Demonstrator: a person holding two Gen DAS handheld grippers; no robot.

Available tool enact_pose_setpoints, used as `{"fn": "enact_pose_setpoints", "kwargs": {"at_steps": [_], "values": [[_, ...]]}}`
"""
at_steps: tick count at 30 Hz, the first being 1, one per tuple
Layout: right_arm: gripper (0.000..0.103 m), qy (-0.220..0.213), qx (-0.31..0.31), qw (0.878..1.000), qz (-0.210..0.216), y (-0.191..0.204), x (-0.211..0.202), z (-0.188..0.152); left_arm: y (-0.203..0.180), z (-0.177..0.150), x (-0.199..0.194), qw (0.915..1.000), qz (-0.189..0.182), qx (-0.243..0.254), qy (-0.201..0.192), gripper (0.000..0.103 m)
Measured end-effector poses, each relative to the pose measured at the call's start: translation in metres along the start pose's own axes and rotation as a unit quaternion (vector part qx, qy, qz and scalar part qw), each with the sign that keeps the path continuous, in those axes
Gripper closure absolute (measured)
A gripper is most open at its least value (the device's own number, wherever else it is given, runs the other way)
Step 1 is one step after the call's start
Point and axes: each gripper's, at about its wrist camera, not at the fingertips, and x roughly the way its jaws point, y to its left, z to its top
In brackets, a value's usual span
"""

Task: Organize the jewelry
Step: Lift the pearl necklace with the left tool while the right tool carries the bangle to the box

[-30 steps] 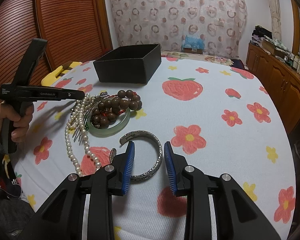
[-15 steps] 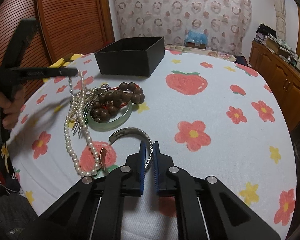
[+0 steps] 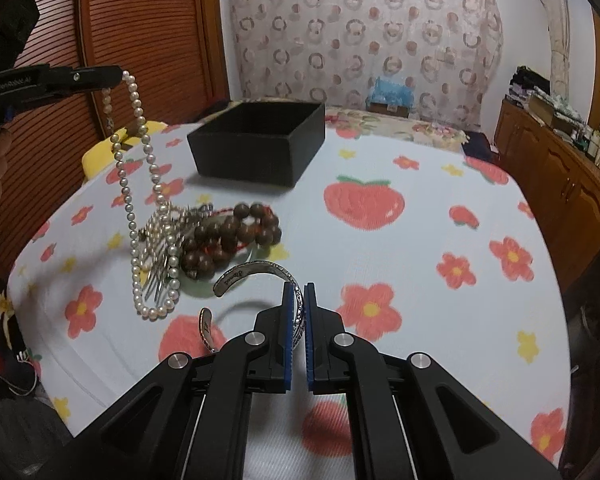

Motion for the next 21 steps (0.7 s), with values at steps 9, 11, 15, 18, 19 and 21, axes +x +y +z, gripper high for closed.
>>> {"fn": "enact_pose_setpoints", "kwargs": {"at_steps": [9,11,15,18,19,21], "values": [[0.097,-0.03,-0.02,0.999,-0.004,0.003,0.0,0.035,-0.005,0.028,-0.008,0.9996,0.007,0.012,-0.025,0.097],[0.098,-0.037,-0.019,0.999,-0.002,0.002,0.002,0.044,-0.004,0.033,-0.011,0.9995,0.007,0.012,-0.029,0.097],[0.097,-0.047,-0.02,0.999,-0.002,0.001,0.009,0.065,-0.002,0.045,-0.016,0.9992,0.006,0.012,-0.038,0.097],[0.098,-0.052,-0.018,0.998,-0.003,-0.001,0.016,0.08,-0.003,0.052,-0.018,0.9989,0.01,0.013,-0.044,0.097],[0.097,-0.053,-0.017,0.998,-0.004,-0.002,0.02,0.086,-0.003,0.055,-0.019,0.9988,0.009,0.011,-0.046,0.097],[0.097,-0.051,-0.018,0.999,-0.008,-0.002,0.026,0.093,-0.002,0.059,-0.022,0.9988,0.0,0.005,-0.049,0.097]]}}
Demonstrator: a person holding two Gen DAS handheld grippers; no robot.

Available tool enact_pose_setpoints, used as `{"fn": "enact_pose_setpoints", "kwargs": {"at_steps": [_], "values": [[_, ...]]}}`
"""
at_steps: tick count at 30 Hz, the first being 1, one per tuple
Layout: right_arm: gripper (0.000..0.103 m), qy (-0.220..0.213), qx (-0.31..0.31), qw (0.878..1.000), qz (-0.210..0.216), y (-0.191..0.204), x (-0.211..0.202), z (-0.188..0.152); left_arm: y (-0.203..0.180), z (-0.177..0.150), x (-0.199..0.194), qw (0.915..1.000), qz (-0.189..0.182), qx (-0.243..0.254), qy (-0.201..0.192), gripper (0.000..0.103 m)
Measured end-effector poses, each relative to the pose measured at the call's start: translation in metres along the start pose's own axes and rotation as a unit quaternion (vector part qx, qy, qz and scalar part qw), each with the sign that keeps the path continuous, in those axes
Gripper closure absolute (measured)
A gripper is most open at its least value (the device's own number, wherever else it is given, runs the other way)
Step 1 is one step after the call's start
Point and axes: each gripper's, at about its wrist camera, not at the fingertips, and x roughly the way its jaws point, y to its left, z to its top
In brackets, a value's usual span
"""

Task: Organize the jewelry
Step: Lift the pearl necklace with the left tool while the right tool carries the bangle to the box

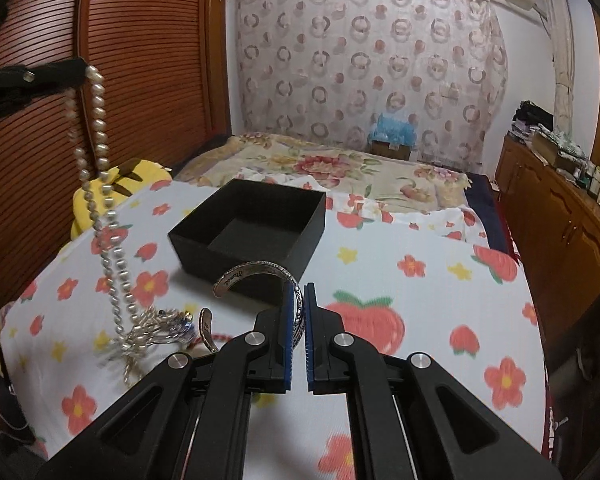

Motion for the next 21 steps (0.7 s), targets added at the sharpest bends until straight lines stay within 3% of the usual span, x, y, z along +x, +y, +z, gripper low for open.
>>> {"fn": "enact_pose_setpoints", "kwargs": {"at_steps": [12,21], "values": [[0.097,-0.003,0.002,1.0,-0.009,-0.002,0.008,0.009,-0.012,0.024,-0.033,0.999,-0.011,0.004,-0.043,0.097],[0.097,-0.01,0.003,1.0,-0.013,-0.005,0.002,0.013,-0.022,0.054,-0.051,0.9971,0.008,0.023,-0.073,0.097]]}}
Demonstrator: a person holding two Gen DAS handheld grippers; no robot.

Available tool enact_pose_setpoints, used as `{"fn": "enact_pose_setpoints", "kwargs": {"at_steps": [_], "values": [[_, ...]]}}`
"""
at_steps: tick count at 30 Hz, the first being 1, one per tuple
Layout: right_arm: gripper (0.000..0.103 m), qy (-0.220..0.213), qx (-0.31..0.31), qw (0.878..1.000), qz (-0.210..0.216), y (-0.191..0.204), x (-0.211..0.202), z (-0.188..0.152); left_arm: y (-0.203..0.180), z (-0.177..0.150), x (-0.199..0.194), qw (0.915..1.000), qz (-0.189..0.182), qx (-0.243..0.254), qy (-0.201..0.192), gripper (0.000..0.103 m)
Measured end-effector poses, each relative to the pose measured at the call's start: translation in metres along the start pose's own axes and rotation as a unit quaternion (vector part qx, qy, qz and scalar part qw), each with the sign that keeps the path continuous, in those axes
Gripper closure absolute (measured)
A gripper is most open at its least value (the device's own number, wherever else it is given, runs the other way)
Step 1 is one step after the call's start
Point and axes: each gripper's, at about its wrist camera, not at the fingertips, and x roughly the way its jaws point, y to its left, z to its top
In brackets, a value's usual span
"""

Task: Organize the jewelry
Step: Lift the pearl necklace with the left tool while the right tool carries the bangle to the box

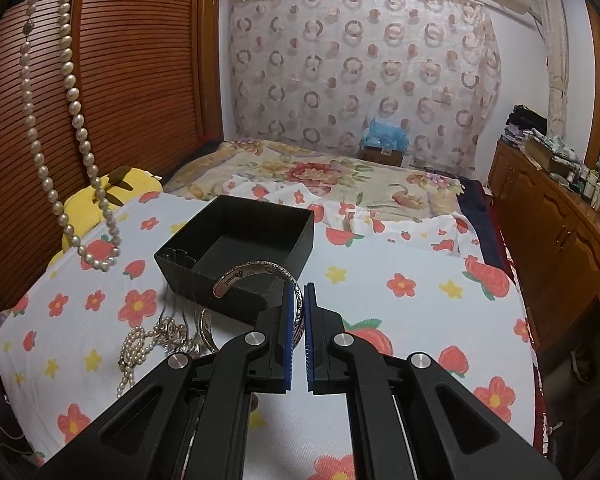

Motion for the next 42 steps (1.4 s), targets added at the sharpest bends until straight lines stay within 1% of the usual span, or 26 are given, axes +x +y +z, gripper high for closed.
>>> {"fn": "enact_pose_setpoints", "kwargs": {"at_steps": [5,10,13,14,21,27,33,38,42], "values": [[0.097,0.002,-0.002,1.0,0.003,0.0,0.007,0.006,0.008,0.002,0.018,0.9998,0.014,-0.003,0.011,0.097],[0.097,0.006,-0.005,1.0,0.007,-0.001,0.026,0.016,0.019,0.002,0.042,0.9994,0.021,-0.011,0.026,0.097],[0.097,0.006,-0.003,1.0,0.011,-0.003,0.036,0.023,0.021,0.006,0.053,0.9993,0.025,-0.008,0.028,0.097],[0.097,0.006,-0.002,1.0,0.013,-0.004,0.041,0.026,0.022,0.005,0.053,0.9992,0.026,-0.007,0.029,0.097],[0.097,0.016,-0.013,0.999,0.03,0.002,0.072,0.037,0.033,0.009,0.092,0.9986,0.029,-0.004,0.044,0.097],[0.095,0.028,-0.02,0.998,0.055,0.007,0.09,0.038,0.037,0.005,0.124,0.9977,0.028,-0.003,0.061,0.097],[0.095,0.017,-0.023,0.997,0.072,0.01,0.083,0.038,0.043,-0.005,0.15,0.9965,0.026,-0.004,0.08,0.097],[0.095,0.009,-0.028,0.997,0.066,0.007,0.067,0.034,0.042,-0.01,0.164,0.9956,0.025,-0.004,0.09,0.097],[0.095,0.005,-0.027,0.998,0.062,0.003,0.055,0.029,0.042,-0.018,0.175,0.9939,0.024,-0.004,0.108,0.095]]}}
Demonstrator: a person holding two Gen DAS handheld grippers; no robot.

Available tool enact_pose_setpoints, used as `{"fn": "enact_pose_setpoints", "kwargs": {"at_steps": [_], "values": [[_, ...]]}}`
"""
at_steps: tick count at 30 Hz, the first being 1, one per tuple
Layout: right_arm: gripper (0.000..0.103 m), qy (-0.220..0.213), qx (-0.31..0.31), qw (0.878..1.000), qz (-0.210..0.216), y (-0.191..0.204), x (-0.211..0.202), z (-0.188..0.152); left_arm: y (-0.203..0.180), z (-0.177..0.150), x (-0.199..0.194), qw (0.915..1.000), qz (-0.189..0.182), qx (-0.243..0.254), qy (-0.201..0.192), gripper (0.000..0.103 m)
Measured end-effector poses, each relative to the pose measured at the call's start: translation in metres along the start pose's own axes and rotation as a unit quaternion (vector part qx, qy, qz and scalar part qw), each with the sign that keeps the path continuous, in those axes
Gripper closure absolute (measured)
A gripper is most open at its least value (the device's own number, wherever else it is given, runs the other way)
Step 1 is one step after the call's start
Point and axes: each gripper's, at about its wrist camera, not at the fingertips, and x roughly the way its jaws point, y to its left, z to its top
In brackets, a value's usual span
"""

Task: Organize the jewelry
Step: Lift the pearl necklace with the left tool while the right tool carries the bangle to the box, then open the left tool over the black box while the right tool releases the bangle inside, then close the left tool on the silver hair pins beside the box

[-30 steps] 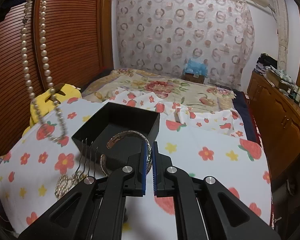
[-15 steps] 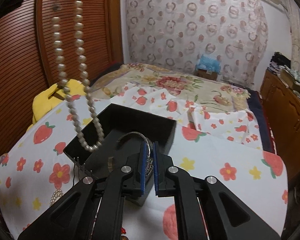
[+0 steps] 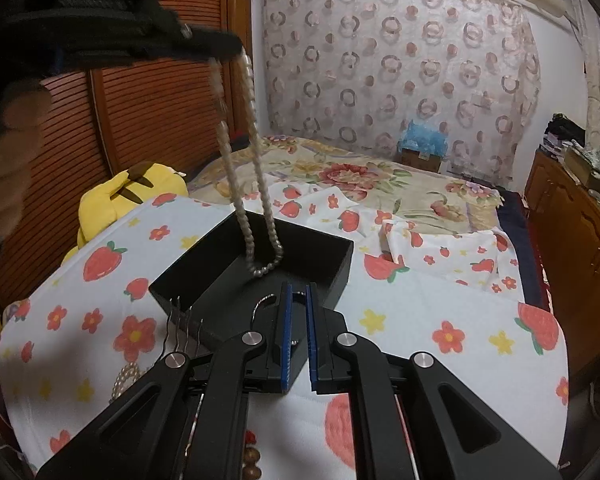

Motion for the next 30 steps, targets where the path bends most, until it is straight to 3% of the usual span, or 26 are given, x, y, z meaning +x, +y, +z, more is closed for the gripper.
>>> {"fn": "enact_pose_setpoints", "kwargs": {"at_steps": [3,17,26,30], "values": [[0.095,-0.004,0.006,1.0,-0.002,-0.001,-0.01,-0.005,-0.002,-0.011,-0.002,0.9999,0.009,0.008,-0.001,0.083],[0.095,-0.014,0.021,1.0,-0.012,0.016,-0.061,-0.051,0.002,-0.109,-0.043,0.9994,0.023,-0.013,0.02,0.079],[0.095,0.006,0.03,0.999,-0.01,0.028,-0.073,-0.085,-0.003,-0.154,-0.033,0.998,0.009,-0.025,0.057,0.077],[0.095,0.013,0.04,0.999,-0.004,0.031,-0.073,-0.094,-0.007,-0.162,-0.026,0.9977,0.008,-0.02,0.064,0.068]]}}
